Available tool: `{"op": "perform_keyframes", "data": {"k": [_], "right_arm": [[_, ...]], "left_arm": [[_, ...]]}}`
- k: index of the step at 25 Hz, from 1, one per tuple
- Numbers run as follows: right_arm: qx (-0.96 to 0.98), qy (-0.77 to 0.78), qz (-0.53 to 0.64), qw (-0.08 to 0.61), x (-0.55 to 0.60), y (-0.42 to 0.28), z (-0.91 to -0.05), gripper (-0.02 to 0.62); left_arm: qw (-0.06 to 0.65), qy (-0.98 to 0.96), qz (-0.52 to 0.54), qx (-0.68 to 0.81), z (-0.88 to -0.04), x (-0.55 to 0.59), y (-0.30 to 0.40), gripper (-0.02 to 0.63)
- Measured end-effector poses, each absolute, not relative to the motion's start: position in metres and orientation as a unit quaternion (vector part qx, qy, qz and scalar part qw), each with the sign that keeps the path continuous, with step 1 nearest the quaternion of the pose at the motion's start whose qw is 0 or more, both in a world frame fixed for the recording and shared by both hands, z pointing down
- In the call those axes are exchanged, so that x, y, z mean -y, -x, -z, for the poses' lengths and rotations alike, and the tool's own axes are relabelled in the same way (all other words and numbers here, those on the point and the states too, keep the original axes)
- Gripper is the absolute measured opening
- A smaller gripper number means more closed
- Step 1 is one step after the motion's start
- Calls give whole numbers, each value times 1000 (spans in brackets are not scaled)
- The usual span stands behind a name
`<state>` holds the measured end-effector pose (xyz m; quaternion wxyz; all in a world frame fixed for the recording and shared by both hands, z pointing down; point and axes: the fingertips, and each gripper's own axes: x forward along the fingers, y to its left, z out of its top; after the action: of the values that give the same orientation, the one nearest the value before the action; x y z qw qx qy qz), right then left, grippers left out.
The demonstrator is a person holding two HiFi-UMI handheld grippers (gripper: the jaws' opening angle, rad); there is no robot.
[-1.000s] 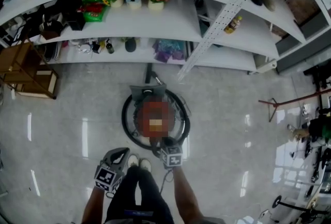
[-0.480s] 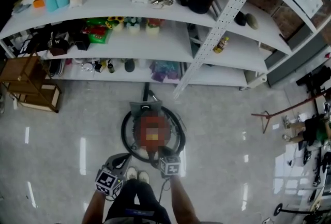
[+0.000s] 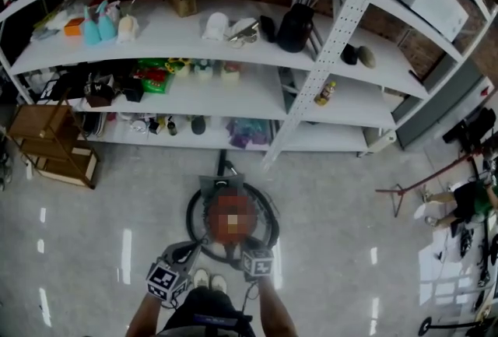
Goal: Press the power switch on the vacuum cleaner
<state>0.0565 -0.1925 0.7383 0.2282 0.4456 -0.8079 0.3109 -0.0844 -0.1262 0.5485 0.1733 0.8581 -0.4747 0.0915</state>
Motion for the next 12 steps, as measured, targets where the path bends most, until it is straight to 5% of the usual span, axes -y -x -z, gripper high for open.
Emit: {"op": "perform_keyframes", "data": {"k": [12], "right_arm": [[826,-463,-261,187,192,-61,-662,12]], "left_arm": [[129,-871,-84,468,-504,121,82,8]]}}
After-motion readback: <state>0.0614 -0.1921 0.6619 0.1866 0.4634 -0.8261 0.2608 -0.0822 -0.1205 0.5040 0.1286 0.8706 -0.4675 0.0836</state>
